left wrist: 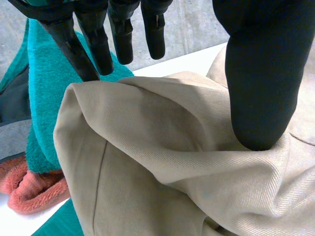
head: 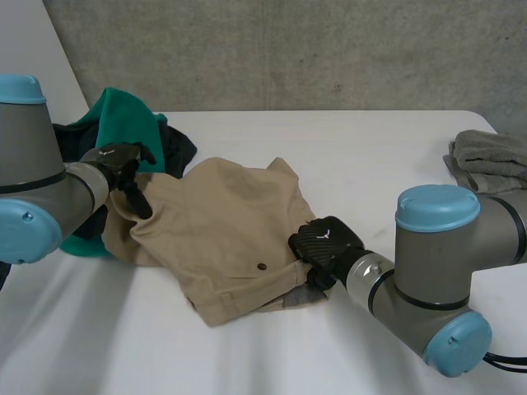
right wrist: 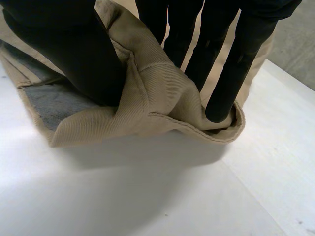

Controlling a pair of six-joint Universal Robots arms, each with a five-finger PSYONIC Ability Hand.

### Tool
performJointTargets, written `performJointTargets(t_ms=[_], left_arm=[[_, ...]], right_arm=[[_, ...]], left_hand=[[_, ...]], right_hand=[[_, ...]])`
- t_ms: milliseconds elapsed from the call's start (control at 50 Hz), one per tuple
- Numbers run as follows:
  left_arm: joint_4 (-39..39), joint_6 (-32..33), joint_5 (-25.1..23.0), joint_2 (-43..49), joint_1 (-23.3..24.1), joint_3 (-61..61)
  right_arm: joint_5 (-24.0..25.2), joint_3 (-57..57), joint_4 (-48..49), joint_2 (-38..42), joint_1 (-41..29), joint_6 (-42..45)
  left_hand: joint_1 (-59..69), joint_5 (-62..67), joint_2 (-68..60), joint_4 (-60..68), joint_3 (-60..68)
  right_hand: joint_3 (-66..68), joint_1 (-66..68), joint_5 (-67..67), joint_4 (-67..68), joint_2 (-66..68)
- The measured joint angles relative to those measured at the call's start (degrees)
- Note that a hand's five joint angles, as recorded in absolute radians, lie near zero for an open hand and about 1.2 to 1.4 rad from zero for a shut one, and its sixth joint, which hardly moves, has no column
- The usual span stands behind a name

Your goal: Fold the laundry.

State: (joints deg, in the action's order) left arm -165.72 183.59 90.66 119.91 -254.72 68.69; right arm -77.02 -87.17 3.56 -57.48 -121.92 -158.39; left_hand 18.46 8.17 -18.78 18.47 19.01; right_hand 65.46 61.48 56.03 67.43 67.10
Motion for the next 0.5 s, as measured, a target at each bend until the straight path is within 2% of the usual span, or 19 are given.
performJointTargets(t_ms=[160, 180, 200, 240, 260, 320, 500], left_arm=[[-0.18, 3.43, -0.52, 1.06, -0.87, -0.66], [-0.22, 4.68, -0.49, 1.7, -1.23, -0.99], [-0.21, 5.26, -0.48, 2.05, -1.39, -1.15], [-0.18, 7.01, -0.4, 3.19, -1.9, -1.74], [-0.15, 7.63, -0.35, 3.63, -2.08, -1.97], [-0.07, 8.94, -0.47, 4.51, -2.39, -2.51], [0.85, 8.72, -3.34, 0.42, -0.19, -1.6]], right_arm=[[-0.81, -0.36, 0.07, -0.01, 0.55, 0.22], [-0.96, -0.61, 0.14, -0.05, 0.64, 0.33], [-1.04, -0.75, 0.19, -0.09, 0.67, 0.38], [-1.22, -1.15, 0.29, -0.29, 0.75, 0.48], [-1.24, -1.2, 0.31, -0.32, 0.76, 0.49], [-1.4, -1.92, 0.38, -1.12, 1.2, 0.54], [-1.59, -2.23, 0.27, -5.98, 5.44, 0.38]], left_hand=[[3.36, 3.35, -2.98, 2.91, 2.81], [13.01, 11.87, -11.0, 11.58, 10.84], [14.03, 12.75, -11.86, 12.45, 11.7], [39.98, 36.3, -36.34, 36.71, 35.61], [44.45, 41.73, -42.73, 42.71, 41.52], [47.05, 45.8, -48.35, 48.84, 46.13], [47.05, 45.81, -49.38, 49.92, 47.5]], right_hand=[[0.51, 0.0, 0.59, 0.77, 0.09], [0.51, 0.0, 0.64, 0.92, 0.09], [0.51, 0.0, 0.64, 0.93, 0.09], [0.51, 0.0, 0.64, 1.03, 0.09], [0.51, 0.0, 0.64, 1.03, 0.09], [0.51, 0.0, 0.64, 1.04, 0.09], [0.51, 1.06, 1.47, 1.05, 0.09]])
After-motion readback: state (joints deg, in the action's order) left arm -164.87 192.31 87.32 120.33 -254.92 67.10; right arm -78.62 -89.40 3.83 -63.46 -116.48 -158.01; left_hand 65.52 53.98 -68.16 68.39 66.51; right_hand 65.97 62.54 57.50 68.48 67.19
